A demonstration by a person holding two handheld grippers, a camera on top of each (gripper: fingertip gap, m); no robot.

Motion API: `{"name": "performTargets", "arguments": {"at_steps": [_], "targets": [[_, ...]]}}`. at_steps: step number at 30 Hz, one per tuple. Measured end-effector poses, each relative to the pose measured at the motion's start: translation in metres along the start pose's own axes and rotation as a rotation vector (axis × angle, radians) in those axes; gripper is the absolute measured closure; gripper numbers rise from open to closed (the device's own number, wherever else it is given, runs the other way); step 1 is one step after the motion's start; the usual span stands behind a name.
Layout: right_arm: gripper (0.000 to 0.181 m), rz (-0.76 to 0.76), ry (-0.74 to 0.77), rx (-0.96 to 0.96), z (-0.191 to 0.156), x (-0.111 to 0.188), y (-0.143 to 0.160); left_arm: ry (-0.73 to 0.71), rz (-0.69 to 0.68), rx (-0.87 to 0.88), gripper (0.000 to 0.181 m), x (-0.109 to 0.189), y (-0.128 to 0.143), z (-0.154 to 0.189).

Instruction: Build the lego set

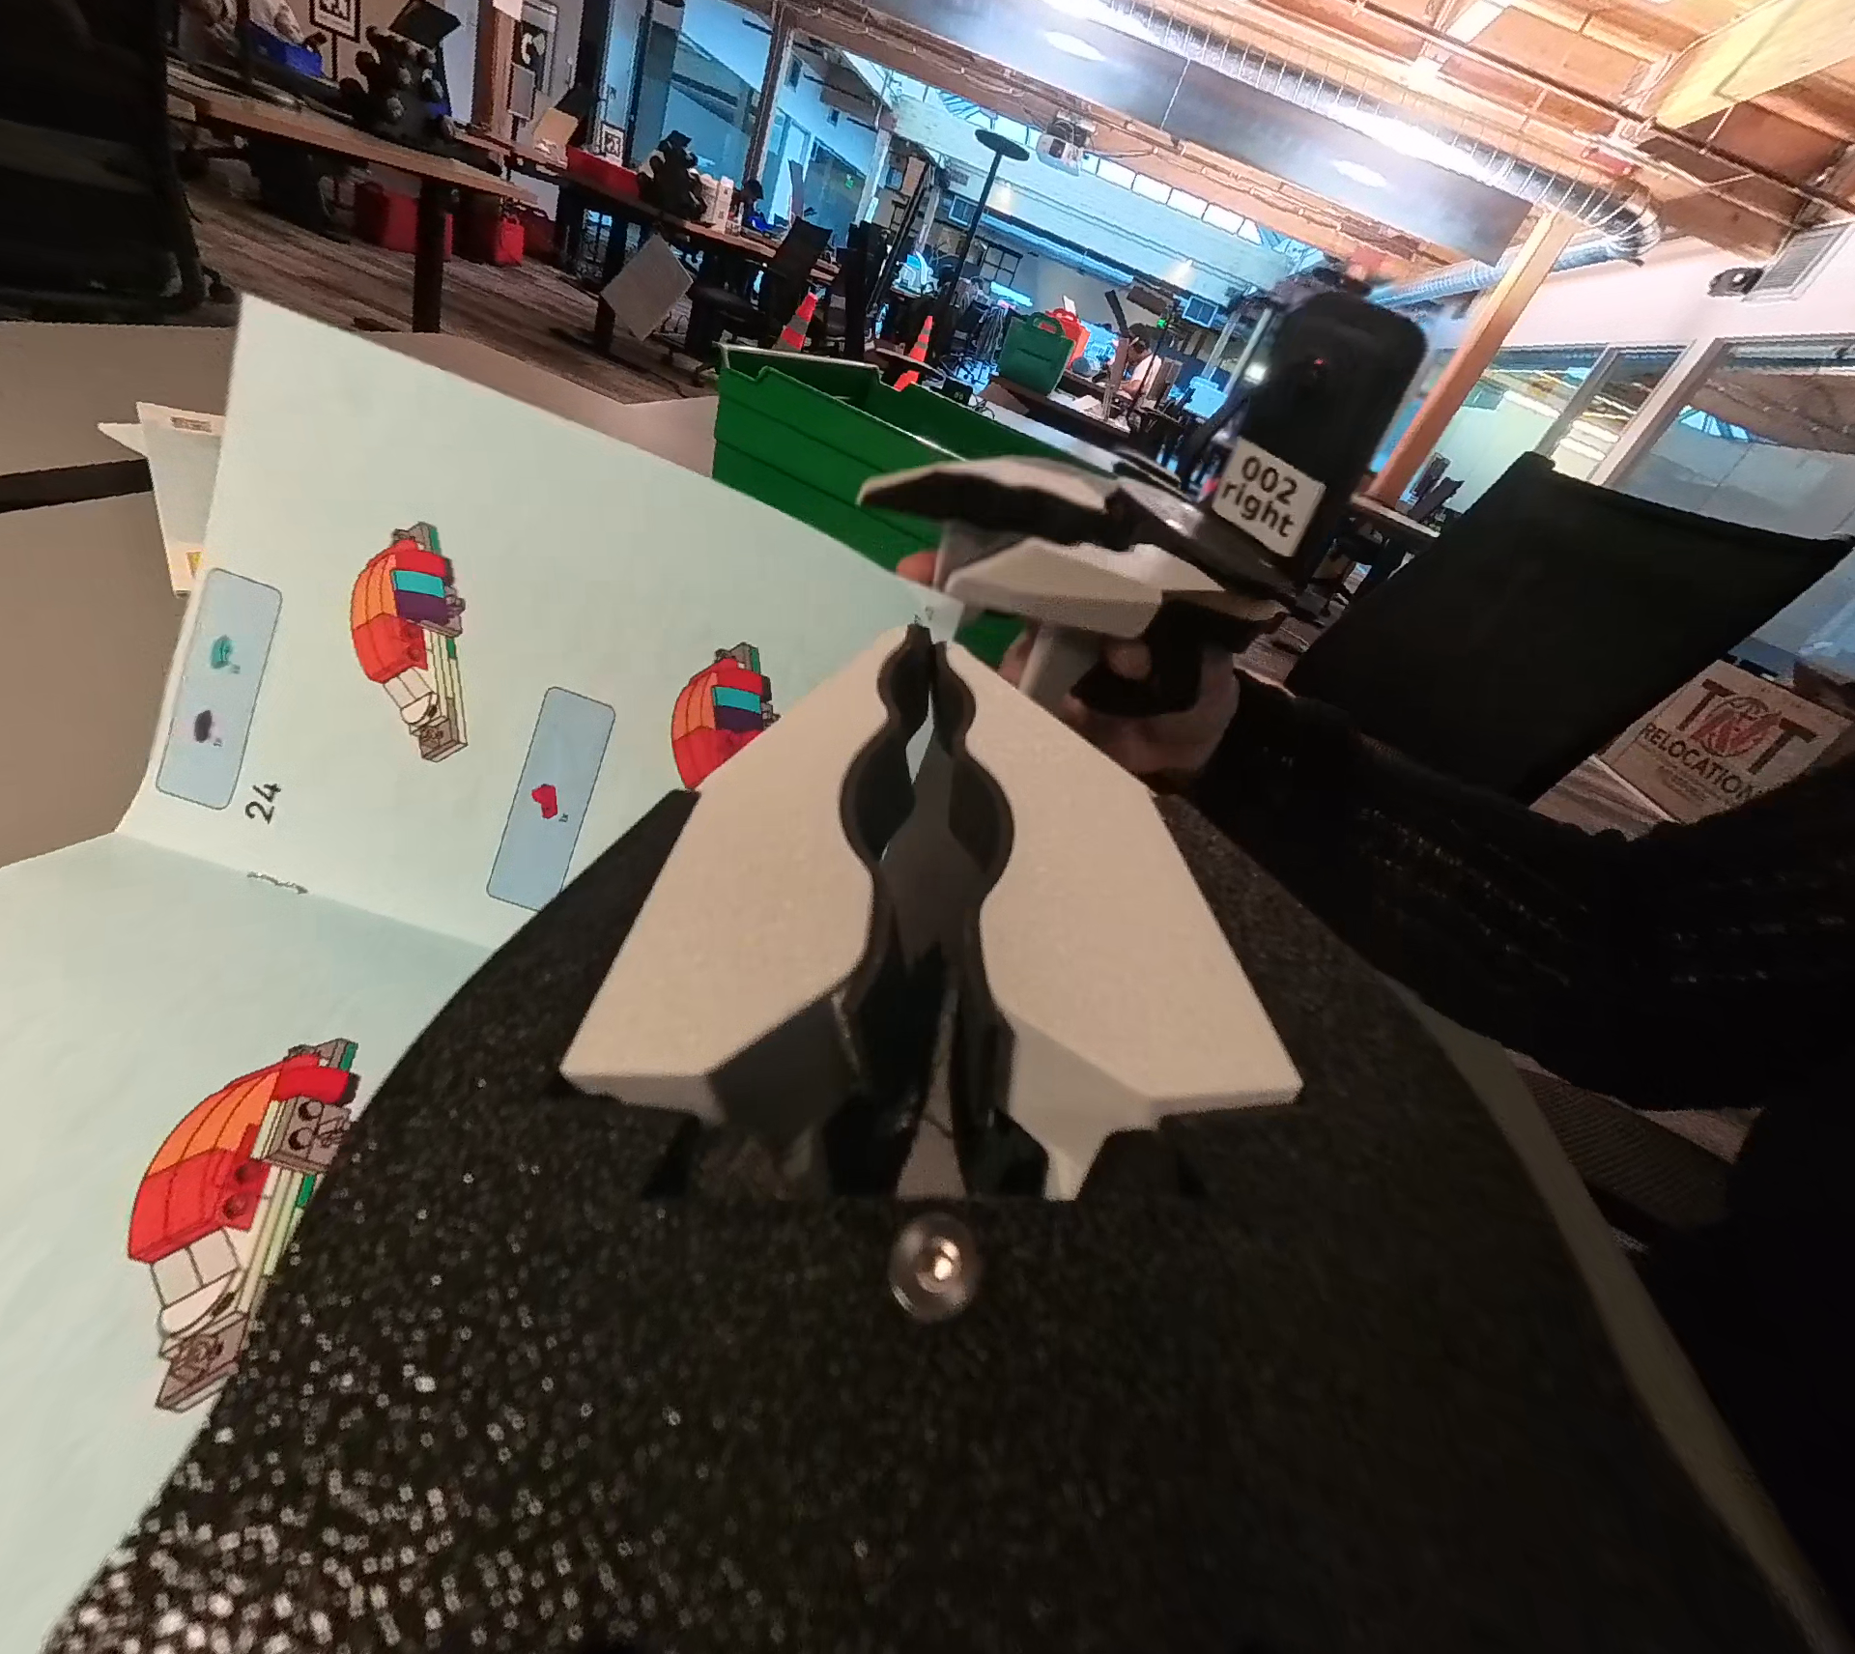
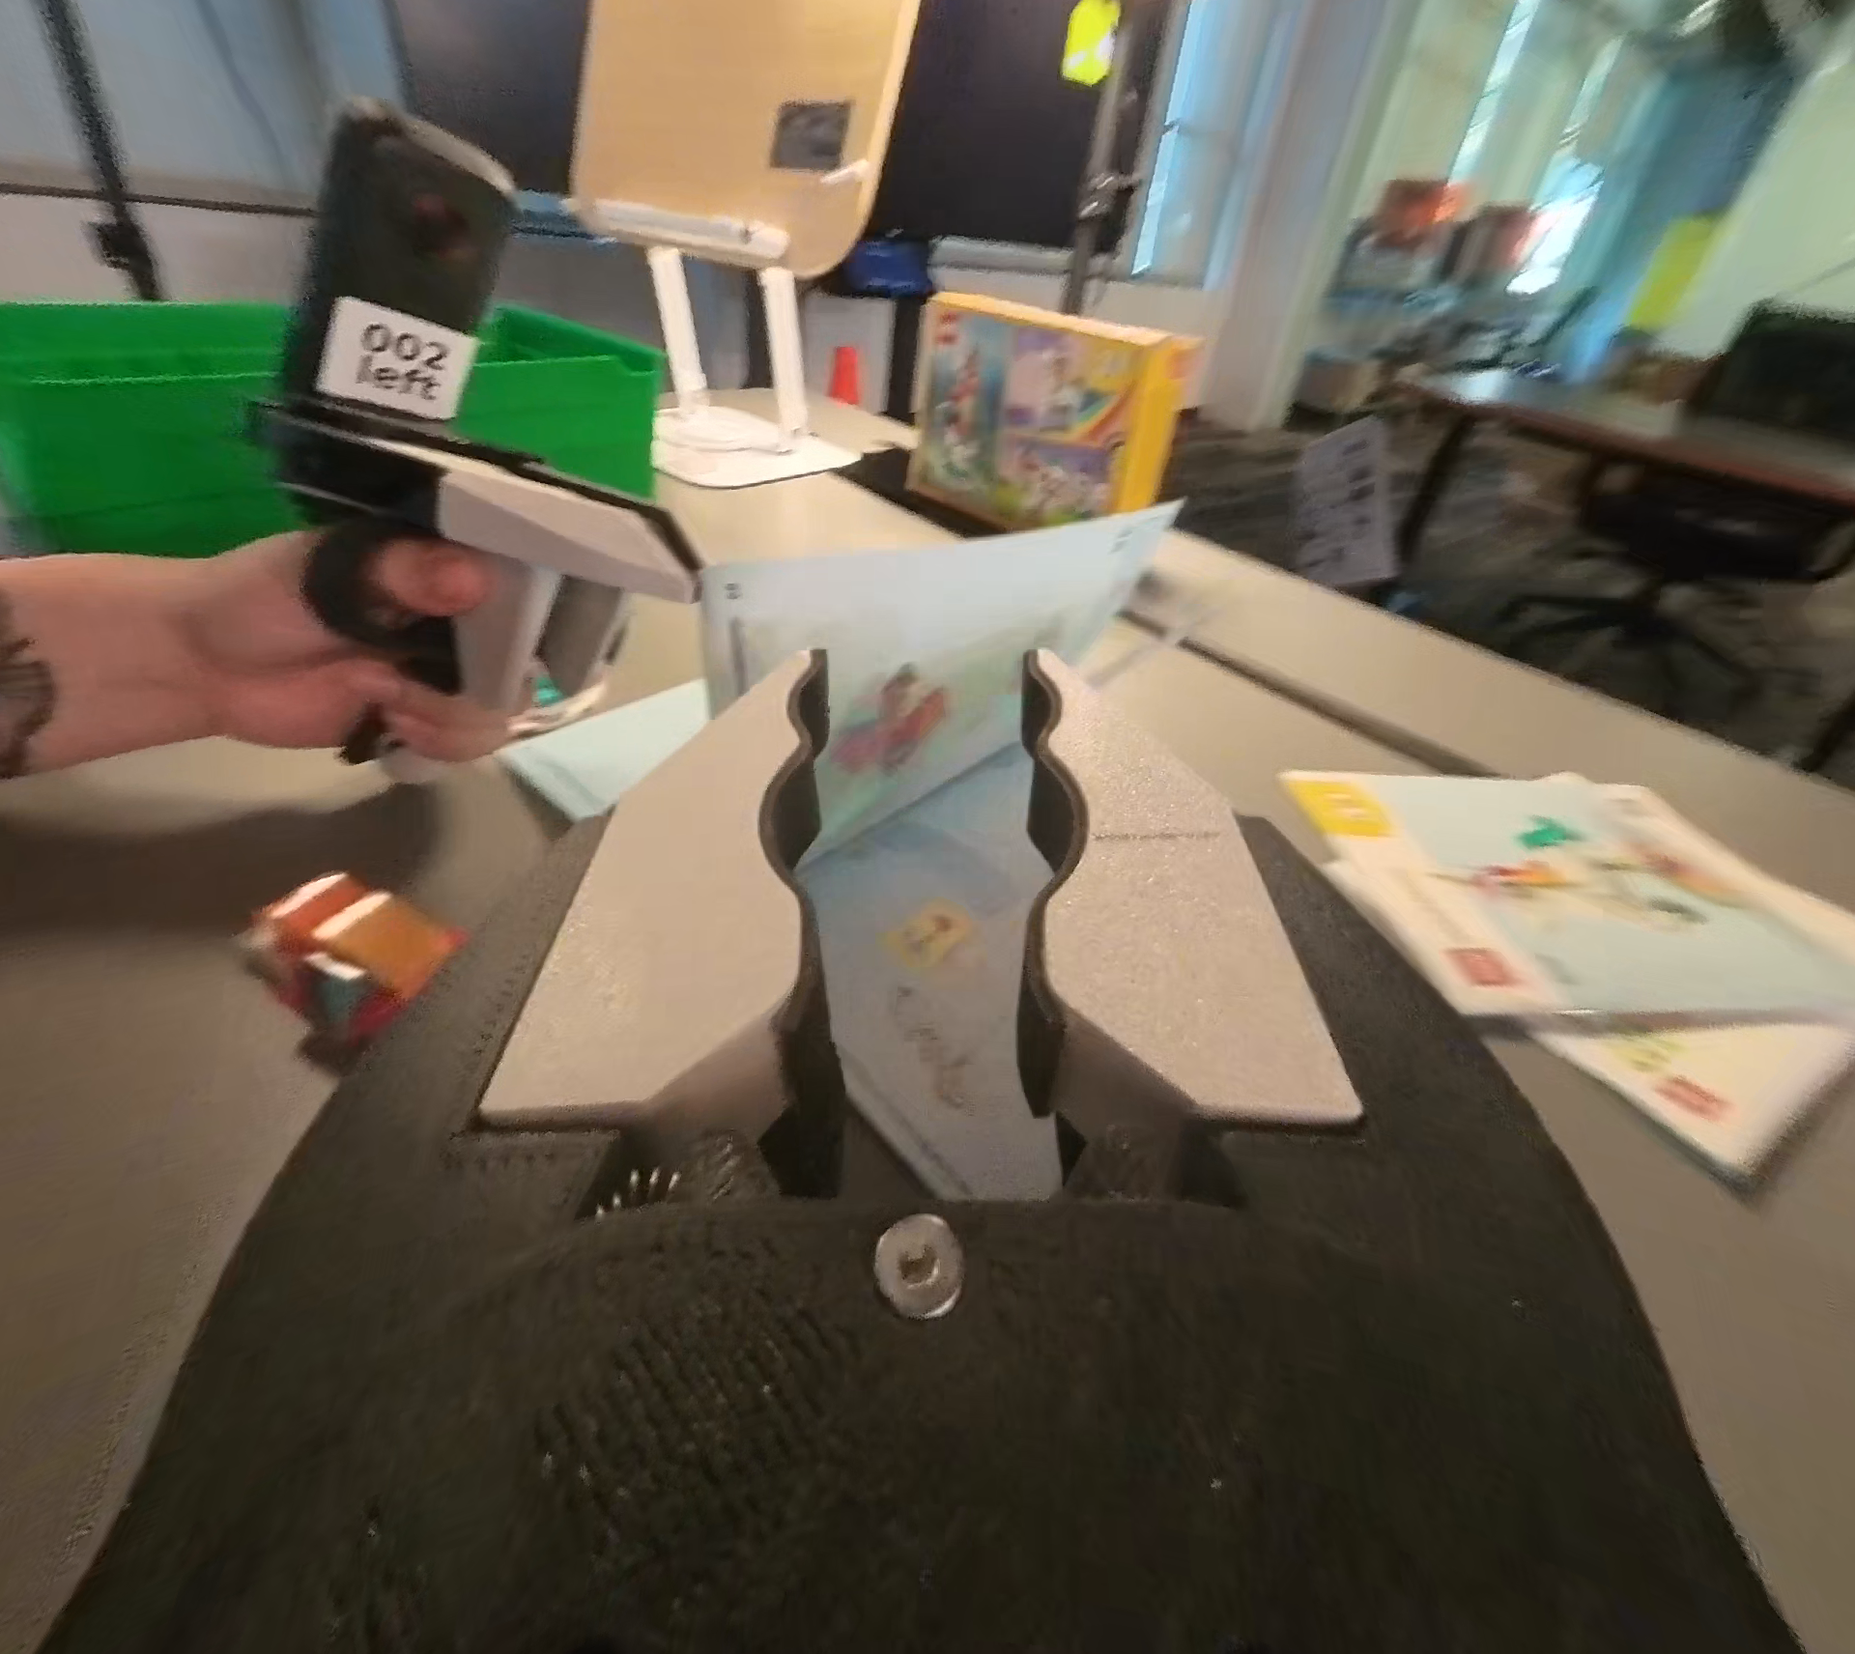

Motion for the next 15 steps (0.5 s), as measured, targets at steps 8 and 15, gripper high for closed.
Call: {"name": "performTargets", "arguments": {"at_steps": [8, 15], "targets": [[0.170, -0.201, 0.094, 0.055, -0.013, -0.022, 0.025, 0.019, 0.004, -0.033, 0.181, 0.002, -0.004, 0.005], [0.172, -0.460, -0.103, -0.016, -0.063, -0.059, 0.058, -0.004, 0.127, -0.333, 0.170, 0.023, -0.049, 0.037]]}}
Point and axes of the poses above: each gripper's, where its closed fingertips meet, x back along the fingers, y out of its underside, z = x × y across the jaws, the point moved 2 cm from there along x, back along the fingers, and after that the axes turned 15 degrees about y, right-handed, at the moved point
